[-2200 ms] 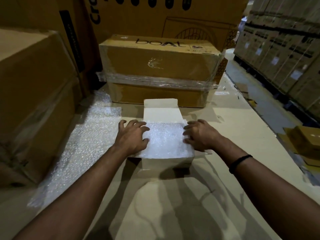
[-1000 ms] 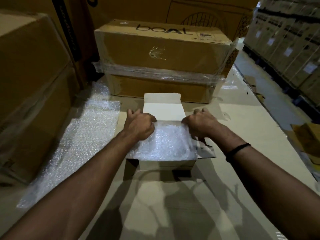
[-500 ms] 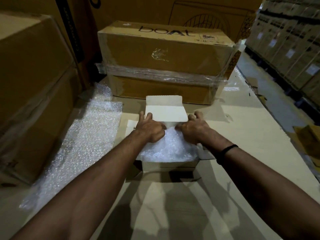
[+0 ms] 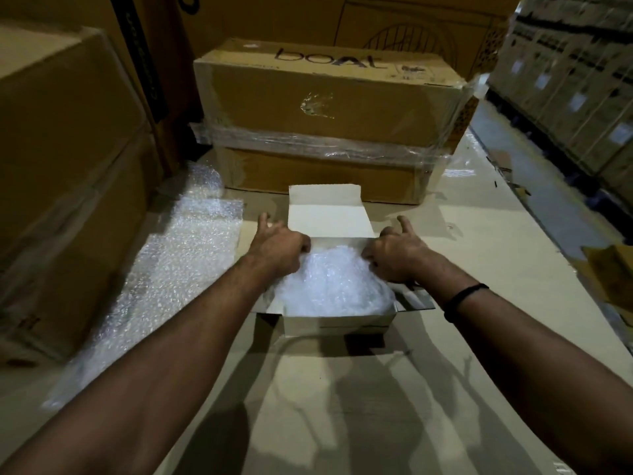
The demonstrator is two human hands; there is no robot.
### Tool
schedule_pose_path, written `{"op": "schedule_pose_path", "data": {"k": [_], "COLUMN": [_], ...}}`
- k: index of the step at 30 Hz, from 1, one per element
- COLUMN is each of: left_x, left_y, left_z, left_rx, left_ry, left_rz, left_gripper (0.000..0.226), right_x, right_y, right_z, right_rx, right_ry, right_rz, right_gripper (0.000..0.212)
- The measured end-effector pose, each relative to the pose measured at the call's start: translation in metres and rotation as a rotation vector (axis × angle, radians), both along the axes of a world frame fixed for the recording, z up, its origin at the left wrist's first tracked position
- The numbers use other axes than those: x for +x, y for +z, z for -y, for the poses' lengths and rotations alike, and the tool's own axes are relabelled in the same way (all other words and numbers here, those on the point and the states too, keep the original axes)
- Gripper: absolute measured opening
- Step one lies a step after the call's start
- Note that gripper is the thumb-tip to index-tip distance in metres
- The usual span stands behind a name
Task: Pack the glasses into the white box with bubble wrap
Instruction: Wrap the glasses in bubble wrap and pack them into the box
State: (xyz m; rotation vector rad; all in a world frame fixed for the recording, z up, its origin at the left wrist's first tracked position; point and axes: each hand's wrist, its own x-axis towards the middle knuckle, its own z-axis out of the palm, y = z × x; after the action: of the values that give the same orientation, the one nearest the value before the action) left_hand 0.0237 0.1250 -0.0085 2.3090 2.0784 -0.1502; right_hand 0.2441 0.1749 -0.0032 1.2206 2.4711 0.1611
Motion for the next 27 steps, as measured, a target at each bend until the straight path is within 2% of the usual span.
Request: {"op": "schedule_pose_path", "data": {"k": [4, 6, 8, 11, 13, 16, 20, 23, 25, 27], "left_x": [-0.007, -0.017, -0.026, -0.025, -0.017, -0.013, -0.02, -0.011, 0.0, 0.007], "left_y": [0.003, 0.006, 0.009, 0.01, 0.013, 0.014, 0.013, 0.008, 0.001, -0.005], "left_z": [0.003, 0.004, 0.005, 0.005, 0.004, 0.004, 0.005, 0.006, 0.009, 0.012], "left_rx": [0.135, 0.185, 0.104, -0.135, -0.238, -0.236, -0.226, -0.17, -0.125, -0.066], "left_ry": [-0.02, -0.026, -0.037, -0.048, -0.027, -0.03, 0.025, 0.029, 0.04, 0.047], "left_rz": [0.07, 0.116, 0.102, 0.055, 0.045, 0.034, 0.122, -0.005, -0.117, -0.141], "left_gripper": [0.016, 0.017, 0.021, 0.011, 0.016, 0.018, 0.017, 0.008, 0.018, 0.029], "right_x": [0.011, 0.015, 0.016, 0.012, 0.008, 0.007, 0.012, 0.01, 0.006, 0.004], "right_y": [0.006, 0.011, 0.013, 0.01, 0.008, 0.006, 0.013, 0.014, 0.012, 0.01], "right_z": [-0.003, -0.003, 0.003, 0.009, 0.009, 0.01, 0.01, 0.012, 0.016, 0.02], "right_rx": [0.049, 0.051, 0.01, -0.047, -0.04, -0.041, -0.187, -0.195, -0.151, -0.109], "right_ry": [0.024, 0.038, 0.044, 0.019, 0.03, 0.048, -0.019, -0.019, 0.001, 0.013], "right_rz": [-0.132, -0.171, -0.096, 0.03, 0.073, 0.117, 0.115, 0.165, 0.197, 0.204], "right_gripper": [0.028, 0.023, 0.022, 0.023, 0.026, 0.029, 0.036, 0.041, 0.04, 0.038]}}
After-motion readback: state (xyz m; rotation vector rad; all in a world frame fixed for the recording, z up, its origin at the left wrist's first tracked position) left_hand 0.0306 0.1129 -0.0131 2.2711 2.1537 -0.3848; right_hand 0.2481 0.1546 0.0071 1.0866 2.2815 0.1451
